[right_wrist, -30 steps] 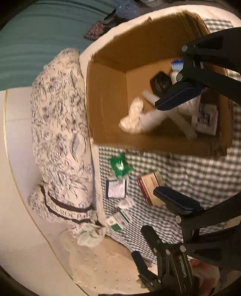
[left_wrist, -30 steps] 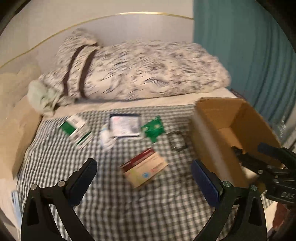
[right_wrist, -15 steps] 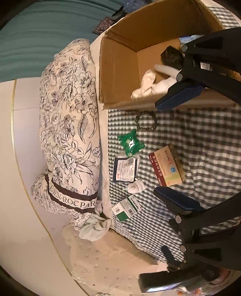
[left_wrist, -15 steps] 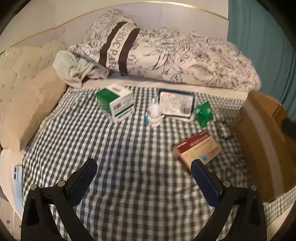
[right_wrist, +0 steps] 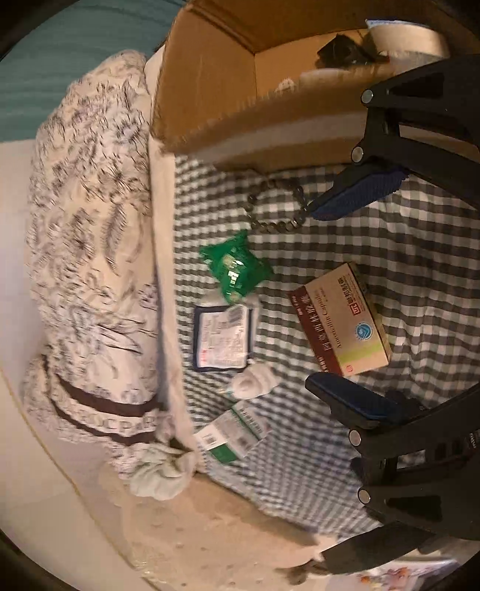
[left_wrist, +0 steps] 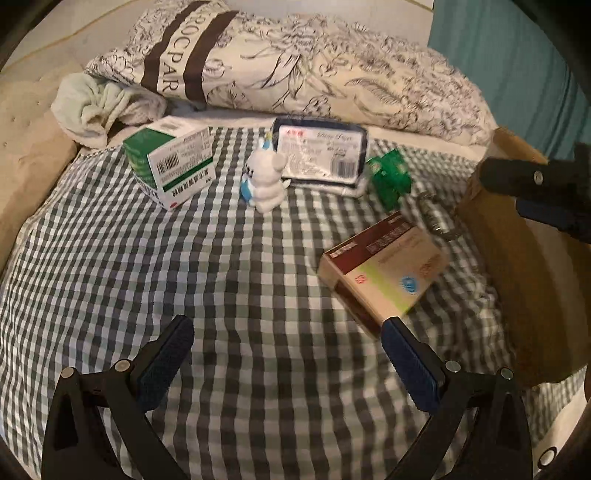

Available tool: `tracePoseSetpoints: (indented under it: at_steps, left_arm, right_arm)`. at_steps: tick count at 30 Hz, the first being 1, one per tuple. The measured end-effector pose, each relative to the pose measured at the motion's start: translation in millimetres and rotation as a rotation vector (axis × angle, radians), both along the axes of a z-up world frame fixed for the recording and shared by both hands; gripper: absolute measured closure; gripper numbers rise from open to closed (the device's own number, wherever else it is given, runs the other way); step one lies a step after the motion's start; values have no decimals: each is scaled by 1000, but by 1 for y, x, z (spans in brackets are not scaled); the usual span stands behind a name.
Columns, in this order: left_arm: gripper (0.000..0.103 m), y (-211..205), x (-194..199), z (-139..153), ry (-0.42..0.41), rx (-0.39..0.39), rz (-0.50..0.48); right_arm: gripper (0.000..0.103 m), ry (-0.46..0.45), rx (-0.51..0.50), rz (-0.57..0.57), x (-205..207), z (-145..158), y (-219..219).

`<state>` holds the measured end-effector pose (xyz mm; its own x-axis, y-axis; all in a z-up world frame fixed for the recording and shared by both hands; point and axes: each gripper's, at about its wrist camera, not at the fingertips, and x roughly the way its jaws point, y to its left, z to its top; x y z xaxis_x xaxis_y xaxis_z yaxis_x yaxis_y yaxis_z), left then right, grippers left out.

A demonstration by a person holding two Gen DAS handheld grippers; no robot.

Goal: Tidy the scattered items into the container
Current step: 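Move both tools back toward the bunny figure and amoxicillin box, then grasp the white bunny figure with the left tool while the right tool grasps the amoxicillin box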

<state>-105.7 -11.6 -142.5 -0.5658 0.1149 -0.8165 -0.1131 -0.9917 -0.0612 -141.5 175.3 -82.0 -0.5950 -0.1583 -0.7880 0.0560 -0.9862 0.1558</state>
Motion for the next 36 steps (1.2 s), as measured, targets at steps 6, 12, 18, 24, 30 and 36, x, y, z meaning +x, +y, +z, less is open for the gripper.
tracePoseSetpoints:
  at_steps: [6, 12, 18, 24, 30, 36]
  left_arm:
    - [0, -25, -18, -13, -24, -48, 73]
    - [0, -51, -51, -10, -11, -19, 158]
    - [0, -40, -87, -8, 14, -9, 145]
    - [0, -20, -122, -14, 34, -47, 86]
    - [0, -17, -142, -20, 30, -22, 74]
    - [42, -13, -154, -31, 11, -28, 54]
  right_arm:
    - [19, -75, 30, 18, -17, -32, -6]
    - [19, -132, 19, -32, -24, -48, -1]
    - [19, -203, -27, -47, -29, -70, -2]
    - [19, -245, -123, -55, -39, -91, 5]
    - [18, -241, -277, -107, -52, -107, 17]
    - [58, -185, -346, -112, -49, -99, 20]
